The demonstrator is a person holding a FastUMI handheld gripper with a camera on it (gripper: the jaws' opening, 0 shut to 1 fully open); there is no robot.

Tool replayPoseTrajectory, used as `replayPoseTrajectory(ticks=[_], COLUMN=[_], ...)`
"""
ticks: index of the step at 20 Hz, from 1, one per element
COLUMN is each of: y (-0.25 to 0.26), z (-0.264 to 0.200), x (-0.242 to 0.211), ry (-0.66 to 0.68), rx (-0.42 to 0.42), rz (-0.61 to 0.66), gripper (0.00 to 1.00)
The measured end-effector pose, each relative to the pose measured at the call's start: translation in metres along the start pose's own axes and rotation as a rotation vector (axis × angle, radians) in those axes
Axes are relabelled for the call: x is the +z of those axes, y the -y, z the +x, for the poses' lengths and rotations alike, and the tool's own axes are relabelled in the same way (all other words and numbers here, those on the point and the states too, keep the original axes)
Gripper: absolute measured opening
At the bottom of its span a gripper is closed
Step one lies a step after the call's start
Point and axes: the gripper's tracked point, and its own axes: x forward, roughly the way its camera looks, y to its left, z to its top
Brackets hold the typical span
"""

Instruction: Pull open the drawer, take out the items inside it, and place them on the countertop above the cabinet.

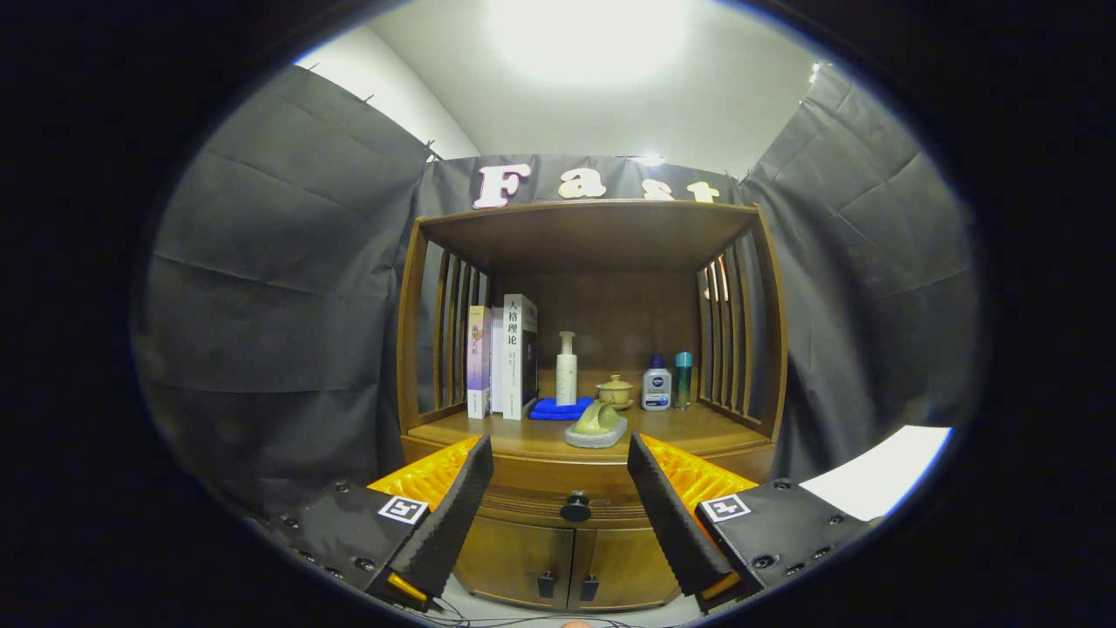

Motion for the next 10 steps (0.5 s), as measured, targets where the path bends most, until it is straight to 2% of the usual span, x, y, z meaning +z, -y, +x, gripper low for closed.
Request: replayPoseTrajectory(ticks=[10], y=[0.010], z=[-0.009], x=[-0.001], ry=[-0.018], rx=[-0.024], rz=[0.067], gripper=[0.98])
